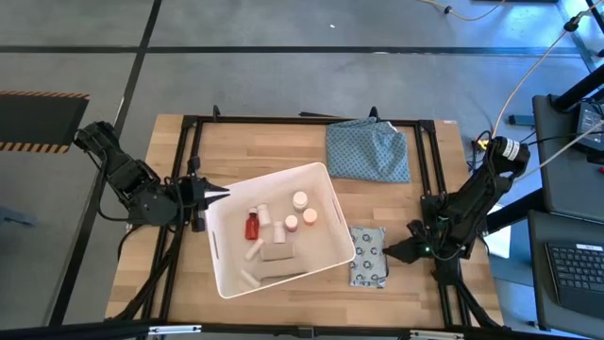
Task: Pick & place medical supplies in basket/bin
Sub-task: Put the mailer bag into the white bin
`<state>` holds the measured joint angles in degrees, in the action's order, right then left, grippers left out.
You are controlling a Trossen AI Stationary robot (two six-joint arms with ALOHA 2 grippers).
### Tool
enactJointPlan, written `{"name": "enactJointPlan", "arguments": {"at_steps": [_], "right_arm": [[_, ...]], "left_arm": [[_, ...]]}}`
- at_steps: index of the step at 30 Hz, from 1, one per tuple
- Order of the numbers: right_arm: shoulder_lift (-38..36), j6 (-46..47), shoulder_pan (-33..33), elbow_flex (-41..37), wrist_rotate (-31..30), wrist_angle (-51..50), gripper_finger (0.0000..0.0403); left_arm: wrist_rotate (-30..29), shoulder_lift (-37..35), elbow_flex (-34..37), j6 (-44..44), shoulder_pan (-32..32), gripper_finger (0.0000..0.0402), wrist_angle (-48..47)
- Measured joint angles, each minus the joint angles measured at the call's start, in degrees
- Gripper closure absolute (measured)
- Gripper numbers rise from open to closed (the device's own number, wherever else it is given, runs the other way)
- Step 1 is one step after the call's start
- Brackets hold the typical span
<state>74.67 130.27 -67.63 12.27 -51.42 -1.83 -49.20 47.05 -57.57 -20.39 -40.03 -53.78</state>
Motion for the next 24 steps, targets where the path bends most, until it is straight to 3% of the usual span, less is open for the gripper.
{"name": "enactJointPlan", "arguments": {"at_steps": [7, 12, 24], "right_arm": [[0.87, -2.12, 3.95, 2.46, -0.73, 1.41, 0.0072], [1.97, -4.80, 8.56, 2.84, 5.98, 2.53, 0.0072], [3.83, -15.53, 12.79, 2.84, 7.62, 11.86, 0.0072]], "left_arm": [[-0.19, -0.02, 0.00, -0.01, 0.01, 0.0359, 0.00], [-0.21, -0.01, 0.01, -0.01, 0.00, 0.0360, 0.00], [-0.21, 0.00, 0.01, 0.01, 0.02, 0.0358, 0.00]]}}
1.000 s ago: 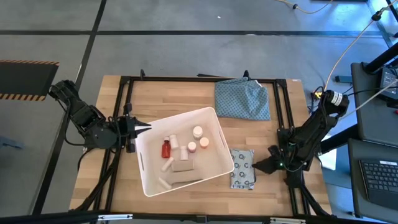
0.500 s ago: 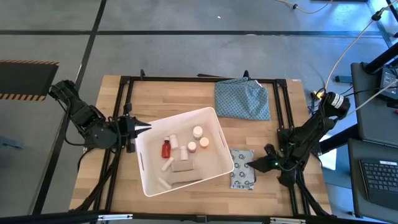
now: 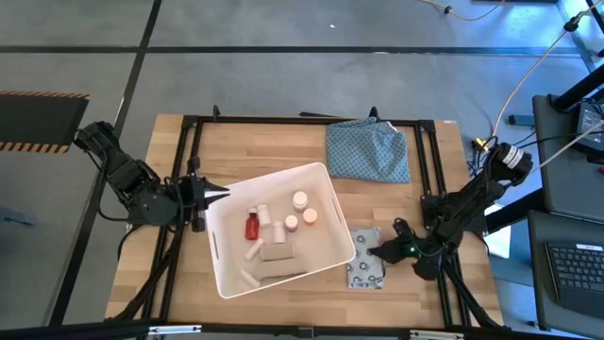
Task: Pick & place medical supplies in basket/bin
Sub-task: Put the mailer bag into the white bin
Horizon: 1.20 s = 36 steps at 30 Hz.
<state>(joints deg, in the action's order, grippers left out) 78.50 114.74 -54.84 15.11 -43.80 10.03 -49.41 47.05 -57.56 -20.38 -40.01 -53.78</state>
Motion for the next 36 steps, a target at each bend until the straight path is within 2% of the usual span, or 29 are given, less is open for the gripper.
{"name": "enactJointPlan", "arguments": {"at_steps": [9, 15, 19, 26, 31, 36], "right_arm": [[0.11, -9.75, 3.56, -0.15, -0.59, 5.49, 0.0072], [0.04, -18.79, 5.44, -0.09, 2.13, 13.21, 0.0072], [0.04, -18.87, 7.38, -0.07, 2.49, 13.46, 0.0072], [-0.02, -19.01, 11.41, -0.04, 10.08, 13.48, 0.0074], [-0.04, -20.70, 12.89, 0.00, 12.23, 15.02, 0.0101], [-0.07, -20.77, 13.32, 0.09, 12.92, 15.56, 0.0148]], "left_arm": [[0.00, 0.00, -0.01, -0.02, 0.00, 0.0361, 0.00], [0.00, 0.00, 0.00, 0.02, -0.02, 0.0363, 0.00], [0.00, 0.00, 0.00, 0.01, -0.02, 0.0359, 0.00], [0.02, 0.00, 0.00, 0.04, 0.00, 0.0361, 0.00], [0.02, 0.00, 0.00, 0.07, -0.01, 0.0363, 0.00], [0.00, 0.00, 0.00, 0.12, -0.01, 0.0359, 0.00]]}}
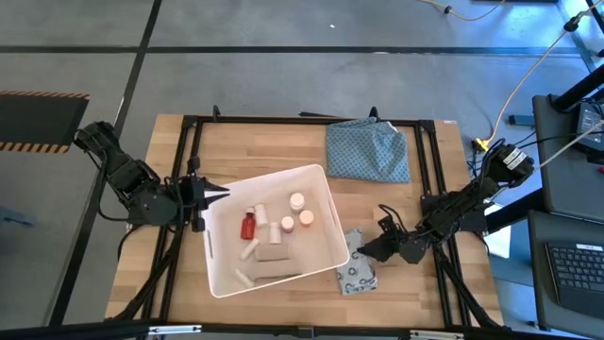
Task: Pick & place medical supplies in basket/bin
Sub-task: Put the mailer bag into the white bin
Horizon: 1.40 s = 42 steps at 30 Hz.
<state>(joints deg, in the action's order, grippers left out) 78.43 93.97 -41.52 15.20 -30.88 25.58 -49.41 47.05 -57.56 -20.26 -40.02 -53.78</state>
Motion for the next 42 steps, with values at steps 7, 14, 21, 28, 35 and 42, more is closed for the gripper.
{"name": "enactJointPlan", "arguments": {"at_steps": [7, 14, 21, 28, 35, 42], "right_arm": [[0.00, 0.00, 0.00, 0.00, 0.10, 0.00, 0.0225], [-0.01, -0.22, -0.07, 0.00, 0.14, 1.48, 0.0240], [-0.12, -6.30, -2.07, 0.03, 3.59, 11.71, 0.0238], [-0.20, -9.44, -4.98, 0.04, 9.69, 18.47, 0.0238], [-0.20, -23.27, -7.88, 0.05, 9.64, 32.77, 0.0238], [-0.24, -41.40, -10.70, 5.87, 11.52, 38.58, 0.0238]], "left_arm": [[0.02, 0.00, 0.00, 0.01, -0.01, 0.0363, 0.00], [0.02, 0.00, 0.00, 0.01, 0.01, 0.0360, 0.00], [0.02, 0.00, 0.00, 0.01, 0.00, 0.0361, 0.00], [0.02, 0.00, -0.01, 0.01, 0.00, 0.0363, 0.00], [0.02, 0.00, 0.00, 0.01, 0.01, 0.0359, 0.00], [0.02, -0.02, 0.00, 0.78, 0.01, 0.0363, -0.02]]}}
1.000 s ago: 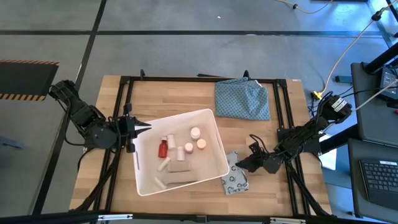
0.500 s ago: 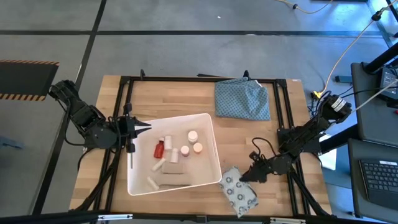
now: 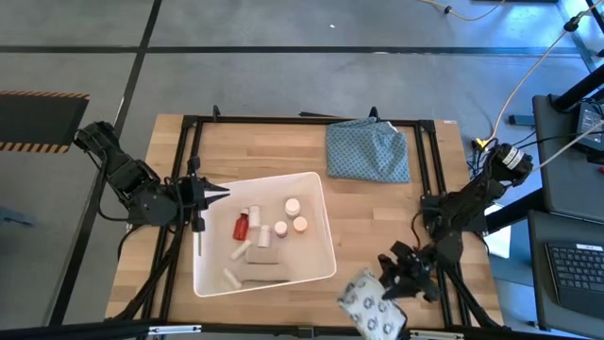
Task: Pick & place medical supplies in basket/bin
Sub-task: Put the mailer bag into the white bin
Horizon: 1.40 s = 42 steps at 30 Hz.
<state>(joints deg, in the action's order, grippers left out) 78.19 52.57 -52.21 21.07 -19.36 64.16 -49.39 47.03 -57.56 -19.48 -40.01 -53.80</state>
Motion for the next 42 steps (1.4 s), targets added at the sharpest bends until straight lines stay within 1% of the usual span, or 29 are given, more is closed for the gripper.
{"name": "enactJointPlan", "arguments": {"at_steps": [5, 8, 11, 14, 16, 18, 20, 27, 29, 35, 38, 42], "right_arm": [[0.00, -16.52, 0.03, 9.07, 0.00, -0.37, 0.0238], [-0.27, -27.91, 1.62, 16.37, -0.30, -5.56, 0.0238], [-0.94, -37.35, 3.92, 25.16, -3.62, -19.86, 0.0238], [-1.07, -42.71, 7.01, 35.73, -7.69, -39.28, 0.0238], [-0.98, -44.61, 9.62, 42.73, -8.93, -51.39, 0.0238], [-0.41, -45.96, 12.54, 48.66, -10.71, -59.44, 0.0238], [0.22, -47.39, 15.80, 53.25, -12.12, -64.76, 0.0238], [4.48, -52.94, 28.79, 64.23, -11.90, -78.46, 0.0238], [6.25, -55.83, 32.39, 66.05, -9.61, -81.80, 0.0238], [12.35, -60.53, 41.06, 68.24, 2.32, -82.91, 0.0238], [16.28, -63.66, 43.75, 69.23, 4.15, -82.86, 0.0237], [21.95, -68.98, 45.99, 71.85, 4.18, -83.06, 0.0237]], "left_arm": [[-0.02, 0.00, -0.01, 2.74, -0.01, 0.0359, 0.00], [0.00, 0.00, 0.00, 2.94, -0.02, 0.0357, 0.00], [0.00, 0.00, -0.01, 2.90, 0.00, 0.0357, 0.00], [0.09, 0.00, -0.01, 2.86, -0.01, 0.0359, 0.00], [0.15, 0.00, -0.02, 2.83, -0.02, 0.0361, -0.01], [0.22, 0.00, 0.00, 2.74, 0.00, 0.0362, -0.02], [0.22, 0.00, -0.02, 2.73, -0.02, 0.0363, -0.02], [0.22, -0.01, 0.00, 2.73, 0.00, 0.0359, -0.02], [0.22, -0.01, 0.00, 2.73, -0.01, 0.0359, -0.02], [0.22, -0.02, 0.00, 2.71, -0.01, 0.0363, -0.02], [0.22, 0.00, 0.00, 2.73, 0.00, 0.0363, -0.02], [0.22, 0.00, 0.00, 2.73, -0.01, 0.0359, -0.02]]}}
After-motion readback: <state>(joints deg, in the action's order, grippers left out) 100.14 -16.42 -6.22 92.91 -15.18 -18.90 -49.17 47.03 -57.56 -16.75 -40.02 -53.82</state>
